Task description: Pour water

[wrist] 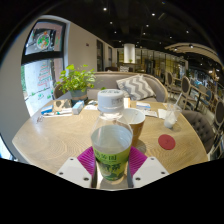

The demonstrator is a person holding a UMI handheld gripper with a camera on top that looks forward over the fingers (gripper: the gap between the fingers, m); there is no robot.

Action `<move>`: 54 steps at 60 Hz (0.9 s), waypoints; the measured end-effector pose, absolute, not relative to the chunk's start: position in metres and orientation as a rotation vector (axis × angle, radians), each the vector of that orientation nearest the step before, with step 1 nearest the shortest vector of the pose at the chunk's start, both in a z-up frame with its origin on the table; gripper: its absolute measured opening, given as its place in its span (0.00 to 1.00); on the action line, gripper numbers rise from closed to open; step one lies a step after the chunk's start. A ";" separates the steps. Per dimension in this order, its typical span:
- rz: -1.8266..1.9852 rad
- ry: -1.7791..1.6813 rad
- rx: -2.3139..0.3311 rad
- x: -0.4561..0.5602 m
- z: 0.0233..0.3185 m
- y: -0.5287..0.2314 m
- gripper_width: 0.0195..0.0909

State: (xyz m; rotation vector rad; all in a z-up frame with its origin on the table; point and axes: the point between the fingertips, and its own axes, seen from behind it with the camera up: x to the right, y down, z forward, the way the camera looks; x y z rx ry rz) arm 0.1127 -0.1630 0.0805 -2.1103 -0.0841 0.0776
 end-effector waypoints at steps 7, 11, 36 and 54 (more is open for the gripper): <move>0.199 -0.071 -2.073 0.078 0.115 -0.155 0.29; 0.335 0.000 -2.047 0.052 0.142 -0.146 0.29; 1.469 0.964 -1.570 0.001 0.252 -0.045 0.28; 1.790 1.454 -1.258 0.032 0.215 -0.016 0.28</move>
